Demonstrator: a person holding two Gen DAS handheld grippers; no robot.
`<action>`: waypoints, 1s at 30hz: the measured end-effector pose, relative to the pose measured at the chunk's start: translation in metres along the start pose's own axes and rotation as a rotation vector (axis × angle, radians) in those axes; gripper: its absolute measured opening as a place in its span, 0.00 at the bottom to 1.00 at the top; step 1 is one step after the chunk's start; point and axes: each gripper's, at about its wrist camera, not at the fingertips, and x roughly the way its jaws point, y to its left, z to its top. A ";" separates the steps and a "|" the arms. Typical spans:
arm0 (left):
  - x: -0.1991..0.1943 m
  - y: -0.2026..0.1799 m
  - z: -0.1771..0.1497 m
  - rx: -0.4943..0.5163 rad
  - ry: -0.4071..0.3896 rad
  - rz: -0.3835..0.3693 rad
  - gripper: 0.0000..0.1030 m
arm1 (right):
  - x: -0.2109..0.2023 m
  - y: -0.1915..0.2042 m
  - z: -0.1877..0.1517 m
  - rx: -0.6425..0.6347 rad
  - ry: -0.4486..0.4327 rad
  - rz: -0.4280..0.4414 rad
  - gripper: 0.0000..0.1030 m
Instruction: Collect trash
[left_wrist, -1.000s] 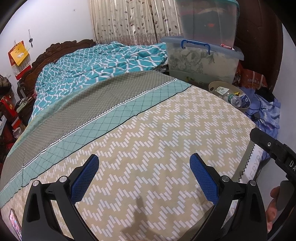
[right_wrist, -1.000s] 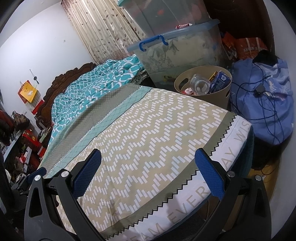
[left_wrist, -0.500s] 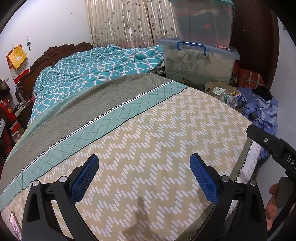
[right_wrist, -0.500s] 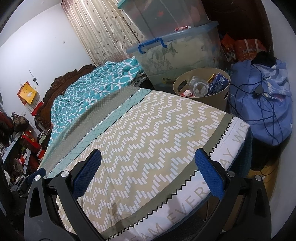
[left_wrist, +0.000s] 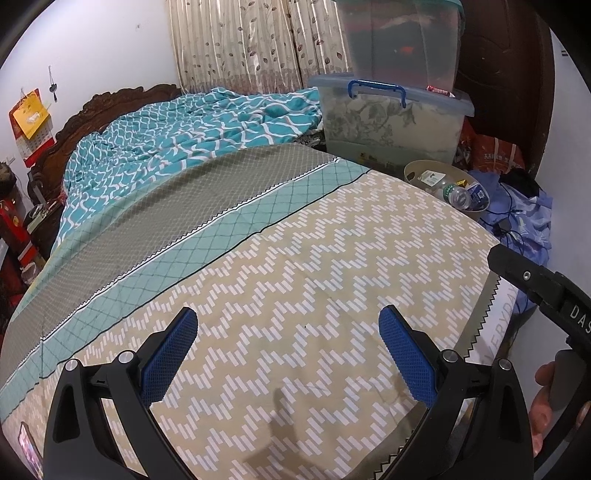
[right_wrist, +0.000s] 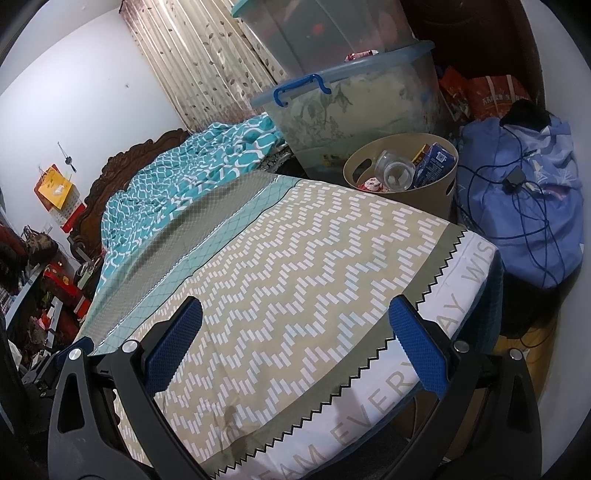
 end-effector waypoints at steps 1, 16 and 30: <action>0.000 0.000 0.000 0.001 0.001 0.000 0.92 | 0.000 0.000 0.000 0.000 0.000 0.000 0.97; 0.001 0.005 -0.001 -0.015 0.006 0.014 0.92 | -0.001 -0.001 -0.001 -0.002 -0.003 -0.004 0.97; 0.001 0.008 0.000 -0.022 0.011 0.015 0.92 | -0.001 0.000 -0.001 -0.005 -0.002 -0.004 0.97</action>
